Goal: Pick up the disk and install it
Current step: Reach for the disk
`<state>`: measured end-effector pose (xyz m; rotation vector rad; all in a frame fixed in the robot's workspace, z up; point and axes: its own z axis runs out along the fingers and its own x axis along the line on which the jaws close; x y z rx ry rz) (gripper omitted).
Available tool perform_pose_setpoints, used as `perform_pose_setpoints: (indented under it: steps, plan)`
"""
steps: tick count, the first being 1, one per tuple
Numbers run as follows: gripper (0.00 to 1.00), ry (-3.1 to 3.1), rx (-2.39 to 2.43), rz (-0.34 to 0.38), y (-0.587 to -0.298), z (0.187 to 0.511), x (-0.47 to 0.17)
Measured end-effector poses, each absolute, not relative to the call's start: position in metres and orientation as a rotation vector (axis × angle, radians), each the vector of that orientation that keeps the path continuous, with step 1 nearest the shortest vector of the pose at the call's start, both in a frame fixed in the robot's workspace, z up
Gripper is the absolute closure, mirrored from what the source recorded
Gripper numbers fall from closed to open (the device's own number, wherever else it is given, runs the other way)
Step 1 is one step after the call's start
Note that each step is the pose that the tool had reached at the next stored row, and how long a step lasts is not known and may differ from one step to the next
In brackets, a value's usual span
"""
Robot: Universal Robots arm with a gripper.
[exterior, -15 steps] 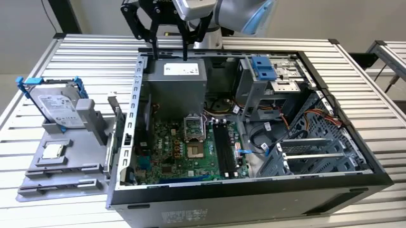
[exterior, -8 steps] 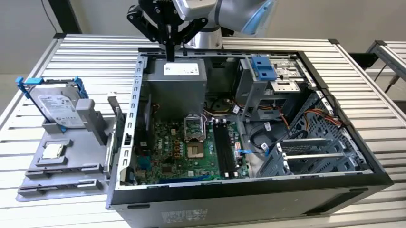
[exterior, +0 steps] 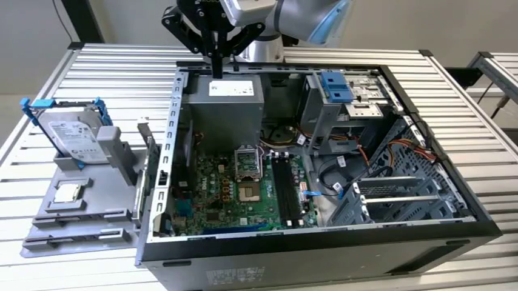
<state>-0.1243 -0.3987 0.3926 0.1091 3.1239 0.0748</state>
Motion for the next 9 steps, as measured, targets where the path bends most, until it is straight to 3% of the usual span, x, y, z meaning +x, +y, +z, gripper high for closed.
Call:
perform_pose_setpoints:
  steps: [9]
  plan:
    - [1.0, 3.124, 0.109, 0.077, -0.3987, 0.3961, -0.1287]
